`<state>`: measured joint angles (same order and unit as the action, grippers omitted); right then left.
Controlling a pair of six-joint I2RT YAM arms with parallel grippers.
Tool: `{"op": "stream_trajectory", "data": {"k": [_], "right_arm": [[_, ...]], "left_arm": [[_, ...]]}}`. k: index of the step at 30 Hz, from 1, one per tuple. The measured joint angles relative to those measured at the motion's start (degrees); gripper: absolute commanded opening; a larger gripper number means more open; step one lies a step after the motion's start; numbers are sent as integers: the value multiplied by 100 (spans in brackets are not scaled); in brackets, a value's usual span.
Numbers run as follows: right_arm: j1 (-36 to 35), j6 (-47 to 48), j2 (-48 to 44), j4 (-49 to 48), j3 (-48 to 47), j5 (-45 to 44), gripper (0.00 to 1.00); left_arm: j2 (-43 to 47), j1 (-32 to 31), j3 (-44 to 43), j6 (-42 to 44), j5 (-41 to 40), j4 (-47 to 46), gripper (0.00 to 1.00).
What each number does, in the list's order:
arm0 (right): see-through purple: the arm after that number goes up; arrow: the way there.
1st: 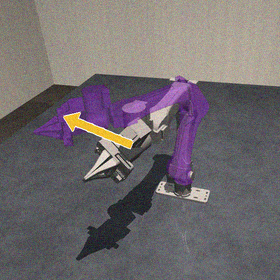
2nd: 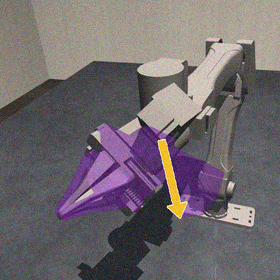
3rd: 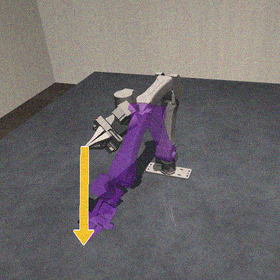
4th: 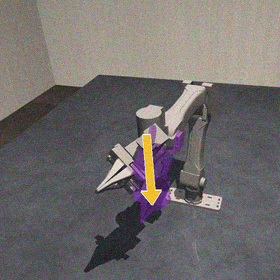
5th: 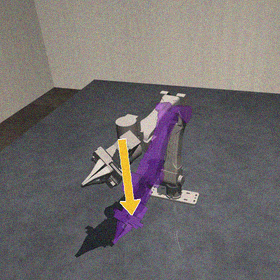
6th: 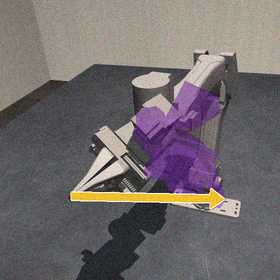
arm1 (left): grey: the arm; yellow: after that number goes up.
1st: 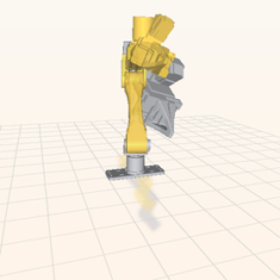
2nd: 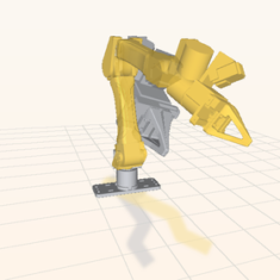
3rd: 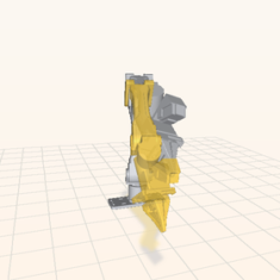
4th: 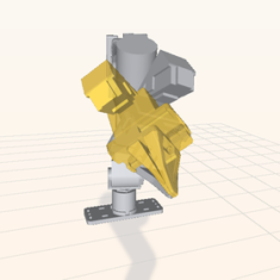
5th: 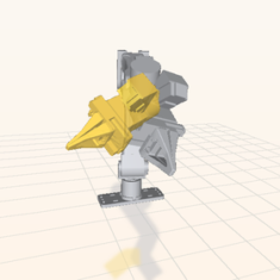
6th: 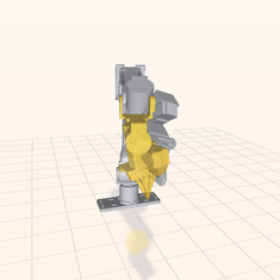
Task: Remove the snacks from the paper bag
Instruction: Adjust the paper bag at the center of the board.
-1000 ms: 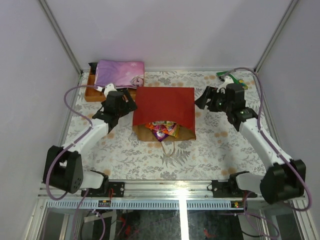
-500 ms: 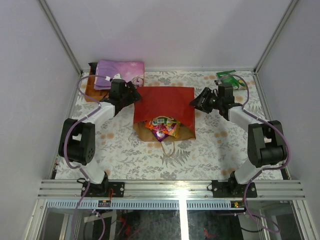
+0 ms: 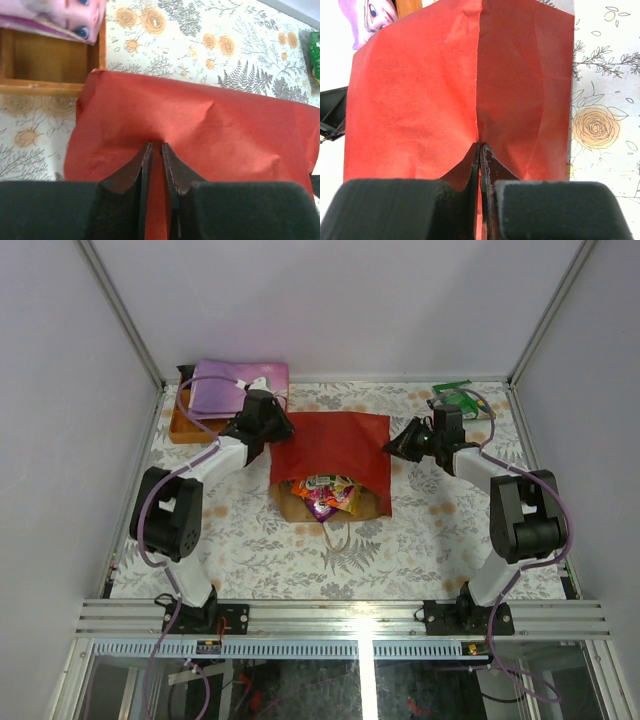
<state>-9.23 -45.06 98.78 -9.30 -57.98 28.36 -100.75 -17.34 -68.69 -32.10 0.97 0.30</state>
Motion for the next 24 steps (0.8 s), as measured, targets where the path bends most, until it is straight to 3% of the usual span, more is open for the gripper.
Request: {"op": "stream_trajectory", "data": {"k": [4, 7, 9, 12, 14, 17, 24], "right_arm": [[61, 33, 0, 98, -72, -33, 0], [144, 55, -4, 125, -118, -33, 0], [208, 61, -20, 127, -120, -42, 0], [299, 68, -85, 133, -118, -105, 0], [356, 81, -168, 142, -101, -179, 0], [470, 125, -280, 197, -66, -260, 0], [782, 160, -437, 267, 101, -380, 0]], "left_arm": [[-313, -94, -409, 72, -11, 48, 3], [-638, -101, -863, 144, -13, 107, 6], [-798, -103, -1158, 221, -17, 234, 22], [-798, -122, -1320, 317, -83, 382, 60], [-678, -144, -1300, 376, -203, 420, 73], [-275, -144, -1064, 352, -479, 535, 85], [315, 101, -348, 243, -756, 680, 91]]}}
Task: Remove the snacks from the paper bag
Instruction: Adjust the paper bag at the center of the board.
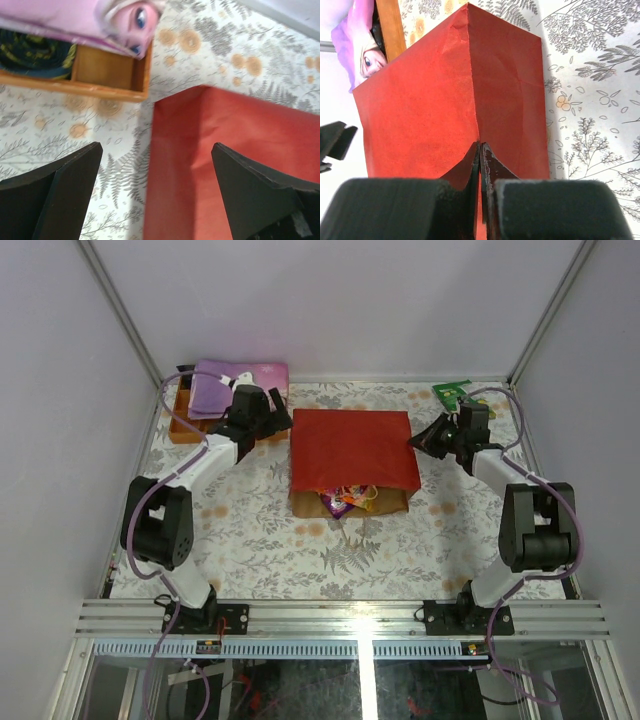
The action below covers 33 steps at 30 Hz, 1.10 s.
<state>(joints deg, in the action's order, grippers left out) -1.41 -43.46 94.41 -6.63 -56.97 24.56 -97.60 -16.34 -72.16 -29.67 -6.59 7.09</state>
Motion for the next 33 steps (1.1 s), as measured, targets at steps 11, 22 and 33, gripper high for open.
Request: {"op": "stream_trajectory", "data": {"k": [11, 22, 33], "right_arm": [[72, 4, -17, -46, 63, -24, 0], [125, -129, 260, -369, 81, 195, 0], [142, -157, 321, -442, 81, 260, 0]], "left_arm": [[-212, 83, 444, -260, 664, -114, 90], [-874, 140, 136, -909, 1436, -756, 94], [17, 365, 881, -1762, 1115, -1355, 96]]}}
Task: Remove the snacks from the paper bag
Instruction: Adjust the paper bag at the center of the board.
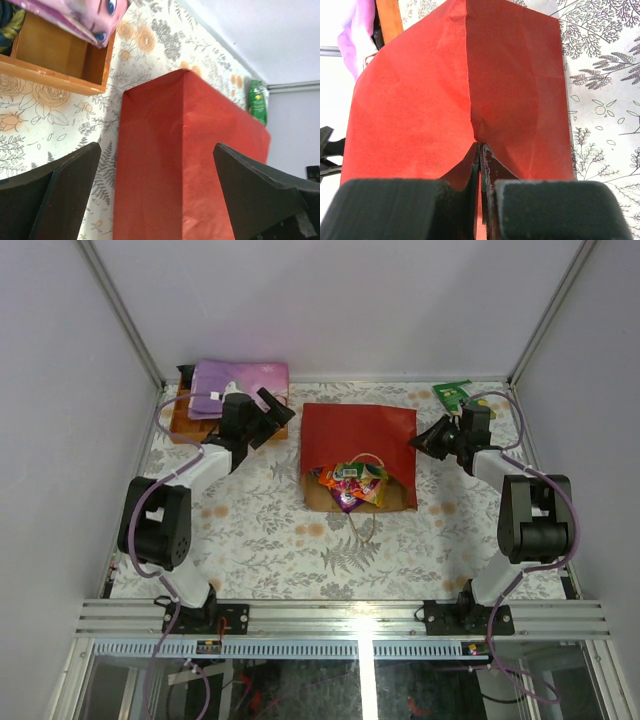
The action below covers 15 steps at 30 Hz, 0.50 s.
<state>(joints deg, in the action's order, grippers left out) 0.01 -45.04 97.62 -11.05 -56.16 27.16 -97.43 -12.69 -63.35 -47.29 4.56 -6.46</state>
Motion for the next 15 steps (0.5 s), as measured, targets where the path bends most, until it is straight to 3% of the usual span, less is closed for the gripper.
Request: {"op": "stream_trajectory", "data": {"k": [3, 9, 15], "right_arm": [[0, 0, 4, -2, 0, 9, 0], [0, 0, 4, -2, 4, 26, 0], [2, 0, 7, -2, 11, 44, 0]], "left_arm": [[48, 37, -9, -181, 98, -205, 97], [-662, -4, -450, -332, 669, -439, 96], [-1239, -269, -898, -256, 881, -367, 80]]}}
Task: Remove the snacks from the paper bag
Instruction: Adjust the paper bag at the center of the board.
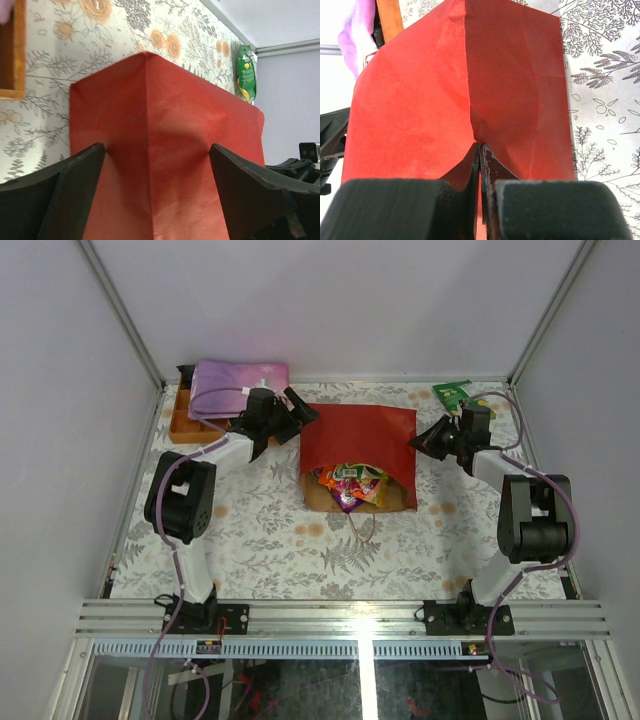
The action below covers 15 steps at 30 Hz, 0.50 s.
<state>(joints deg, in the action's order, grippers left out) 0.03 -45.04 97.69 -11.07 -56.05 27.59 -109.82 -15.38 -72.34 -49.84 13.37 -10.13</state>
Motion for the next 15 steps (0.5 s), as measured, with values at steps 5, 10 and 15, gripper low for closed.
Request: {"op": "stream_trajectory", "data": {"k": [5, 10, 15], "right_arm": [[0, -2, 46, -20, 0, 33, 0], [0, -59, 160, -125, -2, 116, 0], [-2, -109, 251, -157, -57, 192, 0]], "left_arm": [[-28, -94, -107, 57, -15, 90, 51], [-37, -72, -223, 87, -50, 173, 31], [-66, -66, -267, 92, -92, 258, 16]]}}
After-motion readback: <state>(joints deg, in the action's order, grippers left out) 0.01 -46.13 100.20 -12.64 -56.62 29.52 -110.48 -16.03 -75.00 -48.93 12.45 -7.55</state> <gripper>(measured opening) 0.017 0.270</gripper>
